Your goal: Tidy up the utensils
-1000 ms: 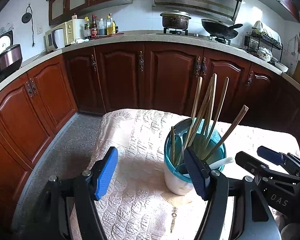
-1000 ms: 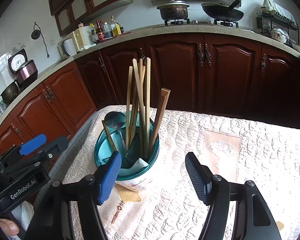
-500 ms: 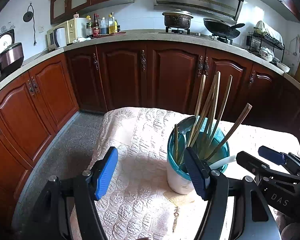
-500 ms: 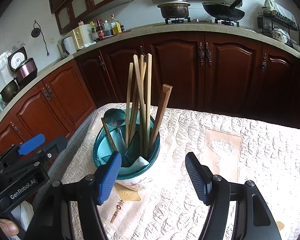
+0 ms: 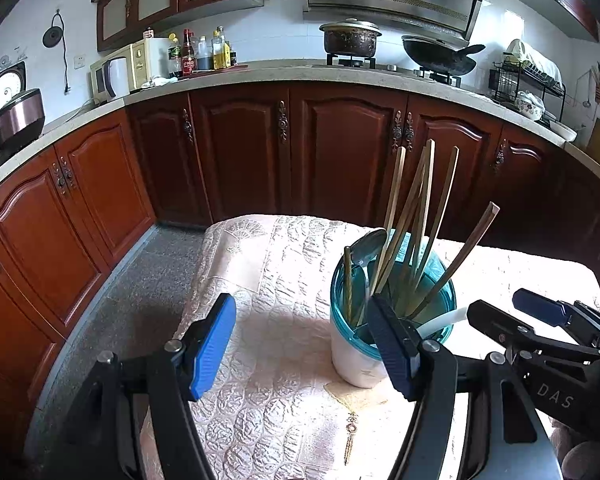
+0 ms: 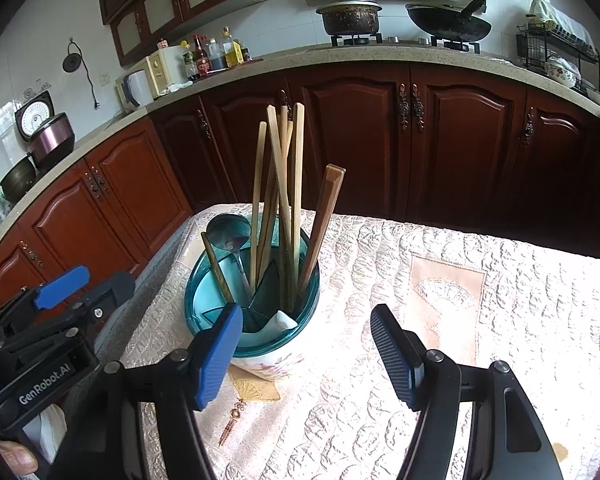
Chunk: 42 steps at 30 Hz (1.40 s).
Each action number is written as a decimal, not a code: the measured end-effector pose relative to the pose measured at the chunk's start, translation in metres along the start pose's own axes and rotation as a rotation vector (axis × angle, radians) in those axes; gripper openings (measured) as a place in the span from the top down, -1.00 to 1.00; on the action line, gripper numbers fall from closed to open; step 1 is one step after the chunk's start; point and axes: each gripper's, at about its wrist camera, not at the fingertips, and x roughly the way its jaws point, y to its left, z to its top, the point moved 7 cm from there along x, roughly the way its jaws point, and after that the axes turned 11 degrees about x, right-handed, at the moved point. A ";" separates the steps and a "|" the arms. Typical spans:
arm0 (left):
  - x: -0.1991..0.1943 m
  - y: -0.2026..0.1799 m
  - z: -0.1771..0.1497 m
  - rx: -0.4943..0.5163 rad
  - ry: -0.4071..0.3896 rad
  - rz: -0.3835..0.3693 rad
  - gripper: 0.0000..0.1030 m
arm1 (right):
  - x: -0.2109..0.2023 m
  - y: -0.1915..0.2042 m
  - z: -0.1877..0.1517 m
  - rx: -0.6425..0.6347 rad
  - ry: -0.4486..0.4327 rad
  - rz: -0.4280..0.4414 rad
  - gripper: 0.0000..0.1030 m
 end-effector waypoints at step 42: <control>0.001 -0.002 0.003 0.009 -0.020 -0.020 -0.34 | 0.008 0.004 0.001 -0.016 0.004 -0.011 -0.36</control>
